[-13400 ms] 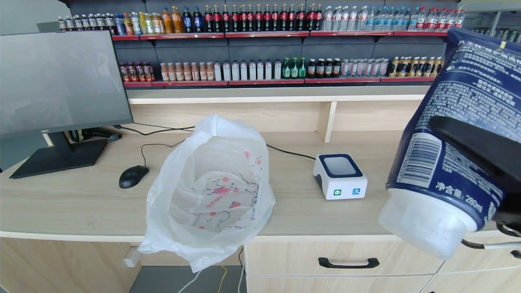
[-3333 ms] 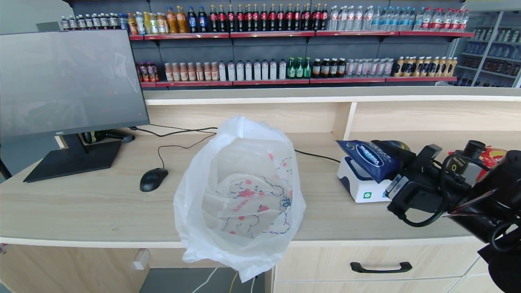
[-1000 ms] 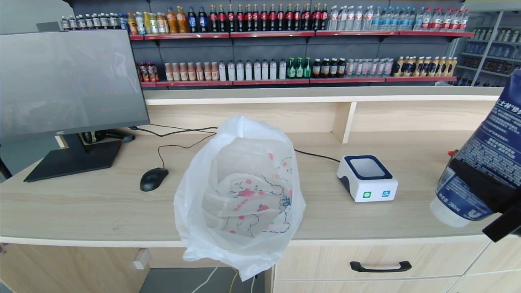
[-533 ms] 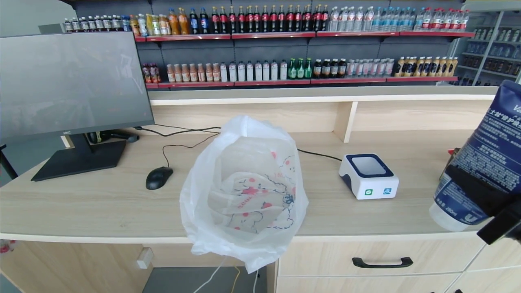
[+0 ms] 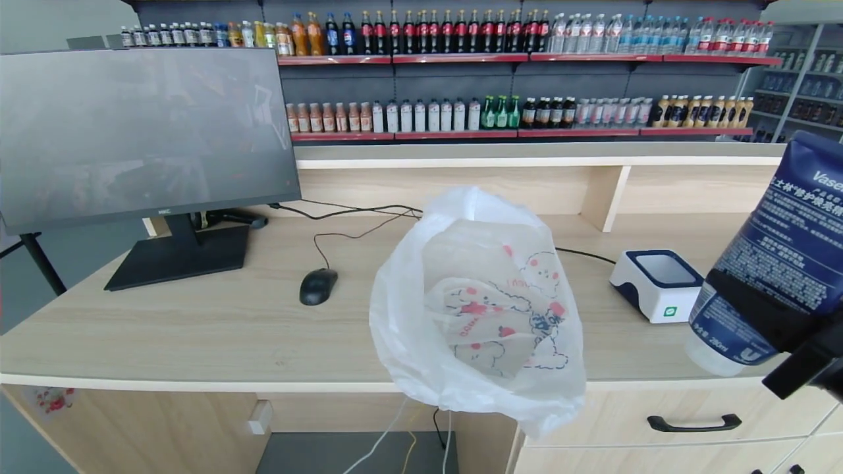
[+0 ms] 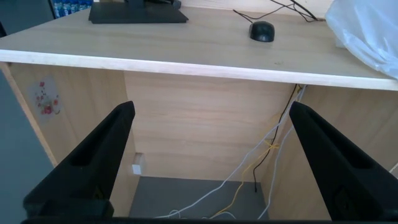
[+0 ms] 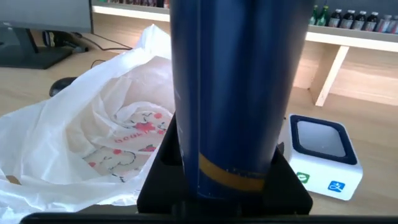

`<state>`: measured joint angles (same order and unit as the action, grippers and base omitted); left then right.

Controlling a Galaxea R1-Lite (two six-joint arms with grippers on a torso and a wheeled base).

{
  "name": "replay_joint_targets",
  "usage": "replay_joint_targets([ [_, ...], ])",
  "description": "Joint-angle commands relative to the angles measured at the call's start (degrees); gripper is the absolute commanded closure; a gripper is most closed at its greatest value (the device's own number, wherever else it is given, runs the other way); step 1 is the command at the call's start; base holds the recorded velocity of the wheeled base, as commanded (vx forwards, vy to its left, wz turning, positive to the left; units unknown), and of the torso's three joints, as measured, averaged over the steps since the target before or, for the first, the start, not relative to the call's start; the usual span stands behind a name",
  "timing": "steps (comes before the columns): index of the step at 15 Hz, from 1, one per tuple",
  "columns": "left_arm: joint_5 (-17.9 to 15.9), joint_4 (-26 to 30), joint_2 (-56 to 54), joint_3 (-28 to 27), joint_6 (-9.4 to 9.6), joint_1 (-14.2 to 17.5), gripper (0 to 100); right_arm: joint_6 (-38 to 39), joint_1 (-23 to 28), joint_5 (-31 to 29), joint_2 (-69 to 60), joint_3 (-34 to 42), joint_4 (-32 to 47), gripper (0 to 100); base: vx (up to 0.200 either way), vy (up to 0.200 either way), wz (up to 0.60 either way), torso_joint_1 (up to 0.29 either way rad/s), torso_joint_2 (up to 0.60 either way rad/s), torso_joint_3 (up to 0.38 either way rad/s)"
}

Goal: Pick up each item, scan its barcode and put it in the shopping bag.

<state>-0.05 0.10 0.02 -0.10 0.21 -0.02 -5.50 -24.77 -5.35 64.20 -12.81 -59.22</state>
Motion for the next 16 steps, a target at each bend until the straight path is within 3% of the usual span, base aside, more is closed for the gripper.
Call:
replay_joint_targets([
  [1, -0.04, -0.01, -0.02, 0.01, 0.06, 0.02, 0, 0.05, -0.01, 0.52, 0.14, -0.2, -0.1, 100, 0.0, 0.0, 0.0, 0.0, 0.0, 0.0],
  [3, 0.05, -0.01, -0.02, 0.01, 0.06, 0.02, 0, 3.12, -0.1, 2.63, 0.4, -1.25, -0.1, 100, 0.0, 0.0, 0.0, 0.0, 0.0, 0.0],
  [4, -0.04, -0.01, -0.02, 0.01, 0.06, 0.02, 0, 3.48, -0.01, 8.78, 0.23, -2.13, -0.1, 100, 0.0, 0.0, 0.0, 0.0, 0.0, 0.0],
  [5, -0.04, -0.01, -0.02, 0.01, 0.06, 0.02, 0, 3.65, 0.34, 10.54, 0.14, -2.39, -0.1, 100, 0.0, 0.0, 0.0, 0.0, 0.0, 0.0],
  [15, -0.04, -0.01, -0.02, 0.01, 0.06, 0.02, 0, 17.19, 1.74, 11.06, 12.18, -11.88, -0.54, 100, 0.0, 0.0, 0.0, 0.0, 0.0, 0.0],
  [16, 0.05, -0.01, -0.02, 0.01, 0.06, 0.02, 0, 18.77, 1.83, 14.14, 14.73, -15.05, -0.72, 100, 0.0, 0.0, 0.0, 0.0, 0.0, 0.0],
])
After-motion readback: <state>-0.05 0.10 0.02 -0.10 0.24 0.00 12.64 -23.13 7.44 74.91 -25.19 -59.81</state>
